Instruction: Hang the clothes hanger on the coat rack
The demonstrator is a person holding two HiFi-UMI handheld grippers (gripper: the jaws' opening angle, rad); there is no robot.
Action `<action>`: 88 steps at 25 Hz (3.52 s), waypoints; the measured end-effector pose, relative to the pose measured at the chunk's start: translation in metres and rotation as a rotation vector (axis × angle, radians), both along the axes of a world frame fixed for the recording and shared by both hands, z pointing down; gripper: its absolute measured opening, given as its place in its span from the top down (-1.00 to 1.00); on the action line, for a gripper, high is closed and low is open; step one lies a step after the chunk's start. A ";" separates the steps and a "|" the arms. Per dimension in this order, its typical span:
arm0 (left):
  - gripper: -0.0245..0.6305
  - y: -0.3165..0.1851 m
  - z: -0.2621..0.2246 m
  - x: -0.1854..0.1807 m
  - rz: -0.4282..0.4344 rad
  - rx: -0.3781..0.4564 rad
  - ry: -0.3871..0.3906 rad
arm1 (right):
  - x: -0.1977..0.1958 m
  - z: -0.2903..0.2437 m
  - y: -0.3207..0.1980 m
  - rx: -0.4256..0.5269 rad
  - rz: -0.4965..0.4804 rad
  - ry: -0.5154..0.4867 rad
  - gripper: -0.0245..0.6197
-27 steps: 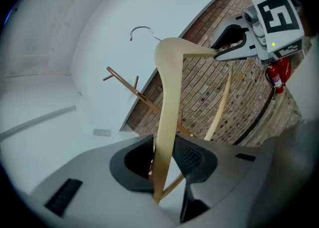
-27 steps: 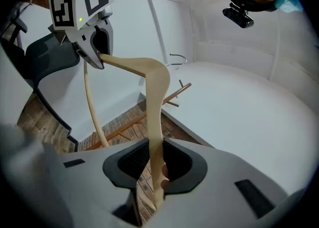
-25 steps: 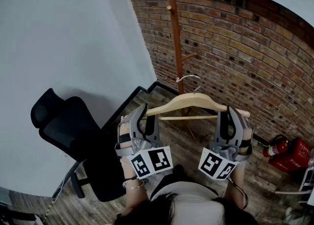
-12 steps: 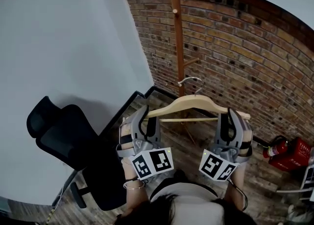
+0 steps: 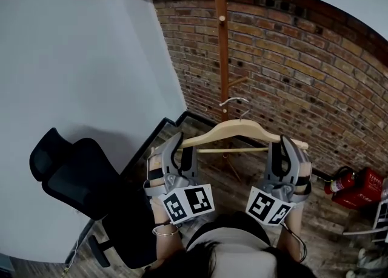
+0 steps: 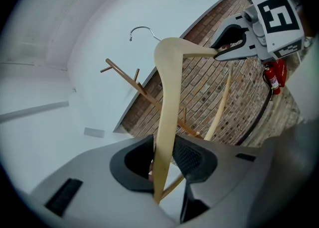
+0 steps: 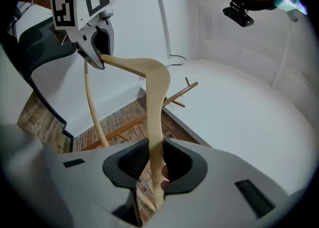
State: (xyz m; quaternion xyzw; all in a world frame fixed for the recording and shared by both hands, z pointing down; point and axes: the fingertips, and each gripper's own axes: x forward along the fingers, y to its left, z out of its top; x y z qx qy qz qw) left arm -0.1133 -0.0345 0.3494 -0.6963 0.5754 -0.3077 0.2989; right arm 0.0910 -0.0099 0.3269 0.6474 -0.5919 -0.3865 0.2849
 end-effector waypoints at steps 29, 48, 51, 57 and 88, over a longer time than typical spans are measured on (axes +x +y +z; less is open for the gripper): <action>0.57 -0.074 0.000 -0.007 -0.017 0.005 -0.002 | -0.007 -0.001 -0.079 -0.003 -0.026 0.006 0.60; 0.57 -0.130 -0.008 -0.001 -0.044 -0.006 -0.010 | 0.000 -0.008 -0.142 -0.015 -0.060 -0.003 0.60; 0.57 -0.139 -0.008 -0.001 -0.049 -0.012 -0.011 | 0.000 -0.008 -0.152 -0.018 -0.067 -0.002 0.60; 0.57 -0.155 -0.009 0.000 -0.057 -0.013 -0.009 | 0.001 -0.009 -0.170 -0.019 -0.075 -0.001 0.60; 0.57 -0.215 -0.028 -0.002 -0.109 -0.007 -0.016 | -0.001 -0.027 -0.242 -0.006 -0.135 -0.014 0.60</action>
